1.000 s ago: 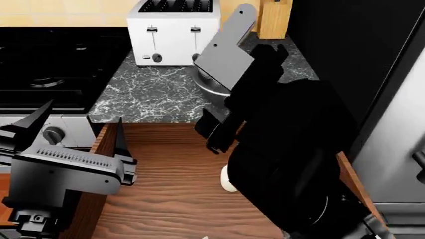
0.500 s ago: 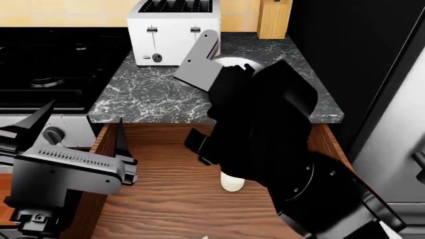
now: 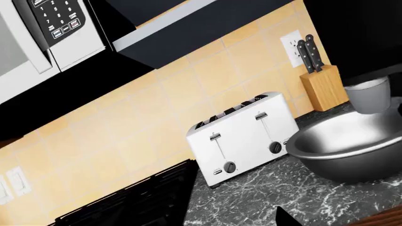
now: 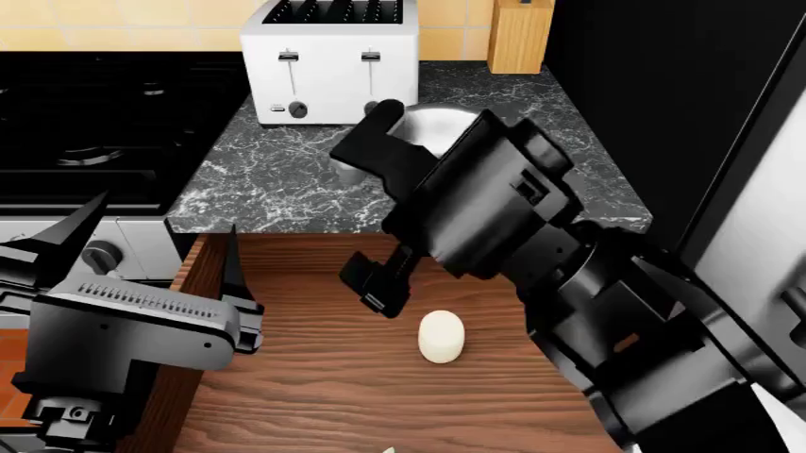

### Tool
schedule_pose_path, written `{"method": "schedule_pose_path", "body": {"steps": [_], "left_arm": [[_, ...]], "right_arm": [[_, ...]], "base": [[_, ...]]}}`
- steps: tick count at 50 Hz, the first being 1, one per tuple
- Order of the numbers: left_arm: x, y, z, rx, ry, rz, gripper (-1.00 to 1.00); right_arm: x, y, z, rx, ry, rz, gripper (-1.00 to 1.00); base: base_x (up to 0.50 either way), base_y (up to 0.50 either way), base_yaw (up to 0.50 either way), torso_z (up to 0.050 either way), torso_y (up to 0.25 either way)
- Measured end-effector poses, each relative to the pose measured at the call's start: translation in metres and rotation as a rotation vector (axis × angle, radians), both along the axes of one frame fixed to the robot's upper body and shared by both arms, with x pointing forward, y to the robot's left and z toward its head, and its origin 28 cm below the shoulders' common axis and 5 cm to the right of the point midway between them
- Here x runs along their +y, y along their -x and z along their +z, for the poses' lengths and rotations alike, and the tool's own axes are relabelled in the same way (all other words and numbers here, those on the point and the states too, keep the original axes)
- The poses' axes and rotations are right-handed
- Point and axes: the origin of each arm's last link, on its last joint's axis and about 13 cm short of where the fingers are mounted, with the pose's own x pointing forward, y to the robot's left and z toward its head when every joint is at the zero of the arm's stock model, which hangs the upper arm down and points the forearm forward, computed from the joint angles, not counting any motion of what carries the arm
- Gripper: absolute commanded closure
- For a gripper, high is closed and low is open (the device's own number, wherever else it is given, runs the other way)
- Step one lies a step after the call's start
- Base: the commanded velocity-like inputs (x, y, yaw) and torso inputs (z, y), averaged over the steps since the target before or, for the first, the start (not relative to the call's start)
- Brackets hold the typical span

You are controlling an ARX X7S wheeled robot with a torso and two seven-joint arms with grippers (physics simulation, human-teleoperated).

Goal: Place the bar in the bowl and close the drawer.

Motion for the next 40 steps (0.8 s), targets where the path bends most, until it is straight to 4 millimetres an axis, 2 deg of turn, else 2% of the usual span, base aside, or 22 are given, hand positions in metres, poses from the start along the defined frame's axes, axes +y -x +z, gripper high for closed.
{"method": "schedule_pose_path", "body": {"steps": [16,40], "left_arm": [[-0.001,-0.003,-0.001,0.003,0.0,-0.004,-1.0],[-0.003,-0.006,-0.006,0.01,0.003,-0.006,-1.0]], "right_arm": [[0.012,0.003,-0.024,0.133,-0.026,-0.087,-1.0],[0.027,0.021,-0.062,0.269,-0.054,-0.162,-1.0]], "base": [[0.0,0.0,0.0,0.0,0.0],[0.0,0.0,0.0,0.0,0.0]]}}
